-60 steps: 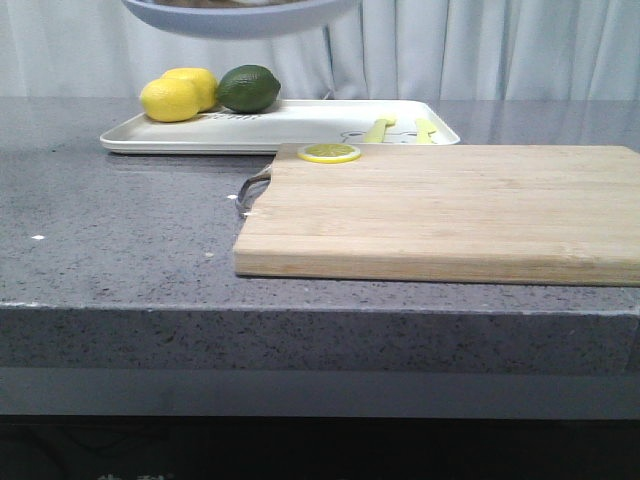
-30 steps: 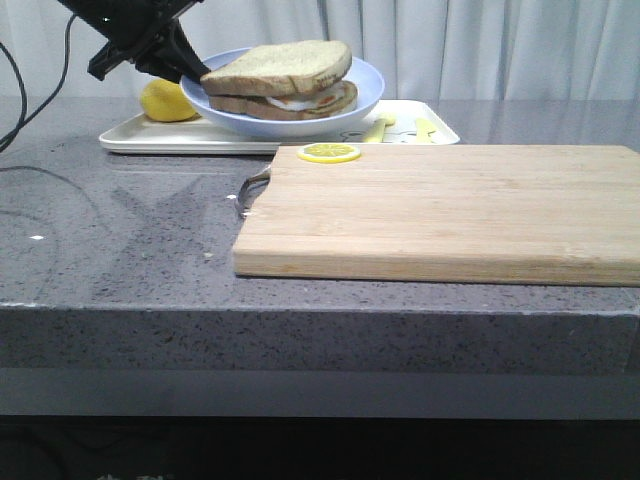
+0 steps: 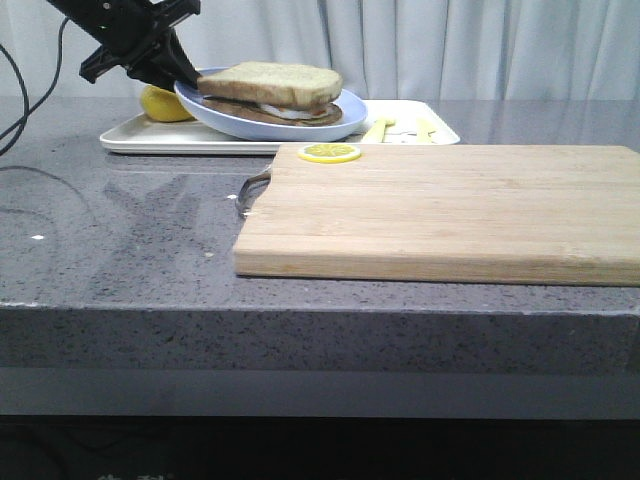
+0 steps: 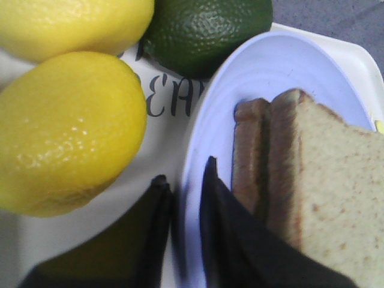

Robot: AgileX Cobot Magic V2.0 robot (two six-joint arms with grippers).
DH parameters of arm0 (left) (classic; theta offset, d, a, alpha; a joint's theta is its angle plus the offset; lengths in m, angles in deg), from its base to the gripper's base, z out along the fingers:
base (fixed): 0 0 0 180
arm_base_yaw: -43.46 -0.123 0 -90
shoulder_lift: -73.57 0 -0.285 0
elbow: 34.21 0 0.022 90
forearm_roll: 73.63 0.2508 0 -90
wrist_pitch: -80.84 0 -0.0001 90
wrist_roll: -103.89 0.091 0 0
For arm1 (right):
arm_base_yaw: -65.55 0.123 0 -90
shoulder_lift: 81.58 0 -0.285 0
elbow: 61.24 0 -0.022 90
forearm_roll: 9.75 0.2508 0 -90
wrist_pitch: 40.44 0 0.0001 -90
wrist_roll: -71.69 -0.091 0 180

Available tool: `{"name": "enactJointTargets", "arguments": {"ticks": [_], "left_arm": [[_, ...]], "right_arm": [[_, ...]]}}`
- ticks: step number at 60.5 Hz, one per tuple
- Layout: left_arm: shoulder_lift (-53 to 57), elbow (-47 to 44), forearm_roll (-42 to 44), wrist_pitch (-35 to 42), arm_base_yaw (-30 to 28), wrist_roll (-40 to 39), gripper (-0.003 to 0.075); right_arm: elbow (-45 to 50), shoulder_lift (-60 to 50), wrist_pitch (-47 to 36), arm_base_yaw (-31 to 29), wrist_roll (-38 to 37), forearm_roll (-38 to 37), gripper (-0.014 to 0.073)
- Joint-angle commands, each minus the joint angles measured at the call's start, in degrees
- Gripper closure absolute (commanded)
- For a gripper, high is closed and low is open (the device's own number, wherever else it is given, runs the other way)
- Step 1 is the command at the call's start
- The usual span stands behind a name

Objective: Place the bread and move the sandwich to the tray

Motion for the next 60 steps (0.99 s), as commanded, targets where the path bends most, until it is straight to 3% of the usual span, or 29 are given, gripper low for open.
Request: {"name": "enactJointTargets", "arguments": {"ticks": [1,8,28,35,44,53,60], "left_arm": [[4.5,1.8,-2.8,2.6,0.1,-0.6,0.0435],[4.5,2.3,-2.7,1.5,0.0,-0.6,0.034],[4.5,11.9,-2.7,-7.2,-0.3,-0.6,0.035],[4.5,16.3,-2.7,-9.4,-0.3,-0.6,0.0442],[4.6,22.9,-2.7,-9.8,0.0,-0.6,0.0737],[6.4,24.3,-1.3,-9.8,1.5,-1.1,0.0739],[9.5,24.2,7.6,-9.8,4.5,-2.2,0.0739]], "right_arm": [[-1.5,0.4,-4.5,-0.2,-0.1,0.0,0.0662],[-1.5,0.4,-4.5,-0.2,-0.1,0.0,0.0662],[-1.5,0.4,-4.5,-0.2,-0.1,0.0,0.0662],[-1.5,0.4,-4.4,-0.2,-0.1,0.0,0.0662],[-1.5,0.4,-4.3,-0.2,-0.1,0.0,0.0662],[-1.5,0.4,-4.3,-0.2,-0.1,0.0,0.0662],[-1.5,0.4,-4.3,-0.2,-0.1,0.0,0.0662]]}}
